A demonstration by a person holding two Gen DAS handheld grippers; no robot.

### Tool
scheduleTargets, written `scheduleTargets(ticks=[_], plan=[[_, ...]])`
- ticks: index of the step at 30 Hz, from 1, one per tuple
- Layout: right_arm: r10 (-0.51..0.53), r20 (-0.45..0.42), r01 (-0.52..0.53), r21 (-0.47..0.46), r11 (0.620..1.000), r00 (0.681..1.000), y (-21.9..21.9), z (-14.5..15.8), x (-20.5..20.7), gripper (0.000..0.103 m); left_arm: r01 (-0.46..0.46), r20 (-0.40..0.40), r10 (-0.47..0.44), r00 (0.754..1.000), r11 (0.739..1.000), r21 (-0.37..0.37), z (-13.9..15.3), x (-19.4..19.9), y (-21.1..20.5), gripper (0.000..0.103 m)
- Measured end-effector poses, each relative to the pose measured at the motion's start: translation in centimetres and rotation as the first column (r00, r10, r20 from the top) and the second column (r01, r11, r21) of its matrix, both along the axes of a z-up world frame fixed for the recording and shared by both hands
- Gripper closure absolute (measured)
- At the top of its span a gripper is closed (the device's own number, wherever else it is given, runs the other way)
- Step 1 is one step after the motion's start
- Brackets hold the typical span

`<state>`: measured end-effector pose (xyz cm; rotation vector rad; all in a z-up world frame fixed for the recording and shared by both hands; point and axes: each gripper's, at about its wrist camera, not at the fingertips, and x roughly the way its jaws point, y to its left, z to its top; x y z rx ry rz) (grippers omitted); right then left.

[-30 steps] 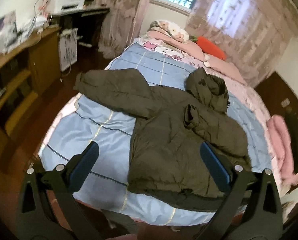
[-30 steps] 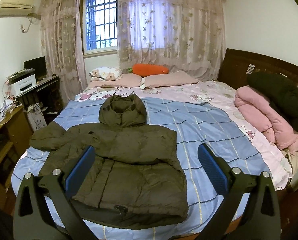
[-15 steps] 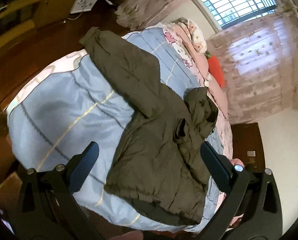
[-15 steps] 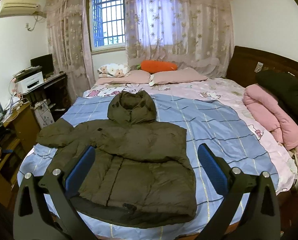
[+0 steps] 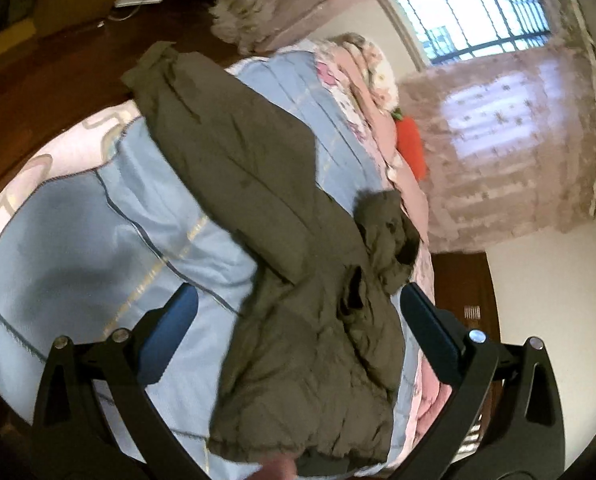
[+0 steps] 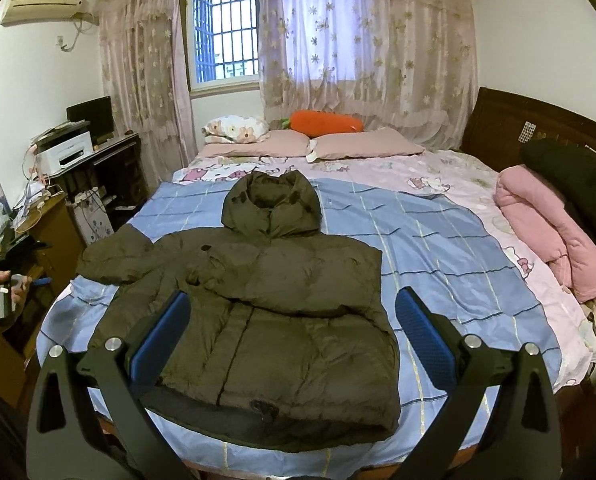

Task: Fold large clothes
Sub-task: 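Grasp the cuff of the other sleeve with the left tool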

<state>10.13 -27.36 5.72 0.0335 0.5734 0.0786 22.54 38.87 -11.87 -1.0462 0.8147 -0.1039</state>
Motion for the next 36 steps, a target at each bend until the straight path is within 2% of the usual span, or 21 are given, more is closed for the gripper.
scheduleTargets(ticks=[2, 7, 10, 15, 18, 21, 26, 31, 33, 36], plan=[[0.000, -0.004, 0.000, -0.004, 1.000, 1.000, 0.1, -0.2, 0.1, 0.001, -0.033, -0.023, 0.032, 0.999, 0.998, -0.046, -1.4, 0.8, 1.3, 0.002], [0.003, -0.020, -0.003, -0.015, 1.000, 1.000, 0.3, -0.8, 0.5, 0.001, -0.128, -0.078, 0.124, 0.989, 0.990, -0.057, -4.1, 2.8, 4.8, 0.002], [-0.001, -0.032, 0.000, -0.025, 1.000, 0.999, 0.2, -1.1, 0.8, 0.001, -0.152, -0.079, 0.145, 0.986, 0.984, -0.089, -5.2, 4.1, 6.2, 0.002], [-0.012, -0.058, 0.010, -0.041, 0.999, 0.998, 0.2, -1.9, 1.4, 0.001, -0.141, -0.054, 0.135, 0.989, 0.983, -0.116, -6.2, 6.5, 7.2, 0.002], [-0.016, -0.072, 0.012, -0.050, 0.999, 0.997, 0.2, -2.3, 1.8, 0.001, -0.077, -0.042, 0.070, 0.997, 0.978, -0.195, -7.8, 8.8, 7.2, 0.002], [-0.016, -0.086, 0.011, -0.060, 0.998, 0.996, 0.3, -2.8, 2.1, 0.001, -0.061, -0.046, 0.054, 0.998, 0.983, -0.176, -8.9, 10.7, 6.8, 0.002], [-0.020, -0.105, 0.012, -0.076, 0.997, 0.994, 0.7, -3.3, 2.7, 0.001, -0.164, -0.034, 0.160, 0.987, 0.972, -0.169, -11.2, 12.7, 6.7, 0.002], [-0.015, -0.121, 0.004, -0.091, 0.996, 0.992, 1.2, -3.8, 3.1, 0.001, -0.205, -0.090, 0.195, 0.977, 0.970, -0.130, -13.1, 13.8, 6.5, 0.002], [-0.014, -0.126, 0.002, -0.093, 0.996, 0.992, 1.2, -3.9, 3.2, 0.001, -0.202, -0.083, 0.192, 0.978, 0.970, -0.133, -13.2, 14.1, 6.7, 0.002], [-0.007, -0.135, -0.006, -0.098, 0.995, 0.991, 1.4, -4.1, 3.4, 0.001, -0.234, -0.074, 0.224, 0.972, 0.954, -0.185, -13.4, 14.2, 7.4, 0.002]])
